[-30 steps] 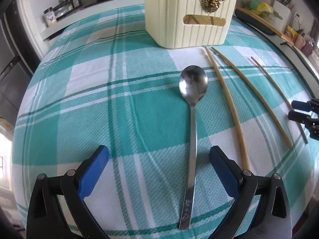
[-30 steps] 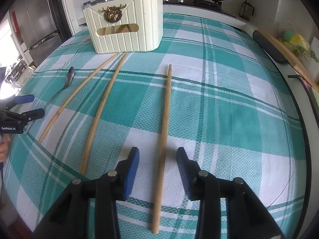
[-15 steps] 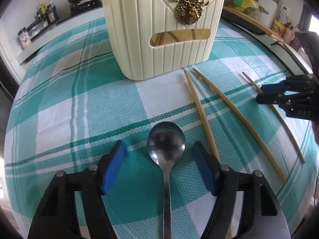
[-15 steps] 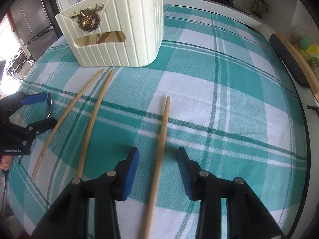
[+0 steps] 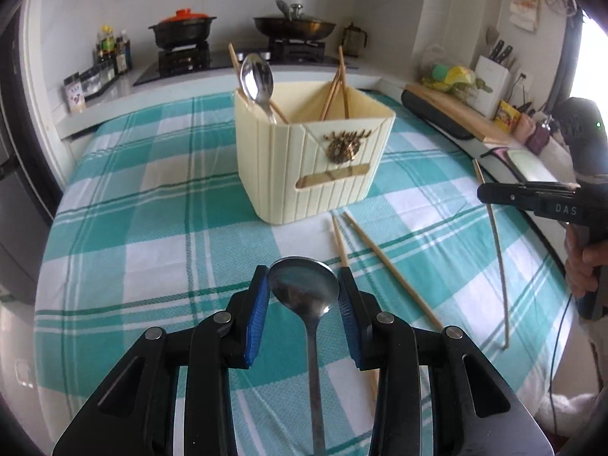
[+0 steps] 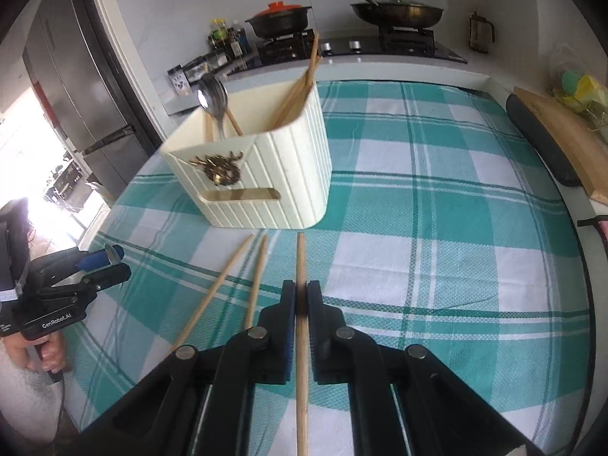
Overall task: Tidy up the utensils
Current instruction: 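Carry the spoon and chopstick over the holder and lower them inside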
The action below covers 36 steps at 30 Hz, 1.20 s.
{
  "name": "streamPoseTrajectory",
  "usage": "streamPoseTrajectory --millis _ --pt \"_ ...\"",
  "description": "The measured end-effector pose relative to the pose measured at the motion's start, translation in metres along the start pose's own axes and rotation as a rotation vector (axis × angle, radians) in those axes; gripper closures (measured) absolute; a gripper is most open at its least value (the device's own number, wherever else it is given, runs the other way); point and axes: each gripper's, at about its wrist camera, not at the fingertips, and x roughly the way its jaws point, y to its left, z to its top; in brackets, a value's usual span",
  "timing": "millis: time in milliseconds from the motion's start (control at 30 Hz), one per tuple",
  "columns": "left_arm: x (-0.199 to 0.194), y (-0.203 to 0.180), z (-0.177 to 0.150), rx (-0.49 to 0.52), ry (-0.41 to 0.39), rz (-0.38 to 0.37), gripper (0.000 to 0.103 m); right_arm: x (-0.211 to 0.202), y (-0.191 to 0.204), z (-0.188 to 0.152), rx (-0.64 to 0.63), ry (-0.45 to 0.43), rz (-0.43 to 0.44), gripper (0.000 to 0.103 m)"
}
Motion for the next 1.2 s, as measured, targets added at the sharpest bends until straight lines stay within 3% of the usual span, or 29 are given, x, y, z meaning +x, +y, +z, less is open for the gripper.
streamPoseTrajectory --millis 300,567,1200 --pt "-0.071 -0.011 -0.001 -0.024 -0.146 -0.057 0.068 -0.077 0.039 -0.016 -0.064 -0.159 0.039 0.097" --pt "-0.093 -0.011 0.010 -0.041 -0.172 -0.085 0.068 -0.111 0.059 -0.009 -0.117 -0.282 0.037 0.097" --pt "-0.116 -0.006 0.056 -0.017 -0.219 -0.074 0.068 -0.120 0.048 0.028 -0.140 -0.314 0.020 0.097"
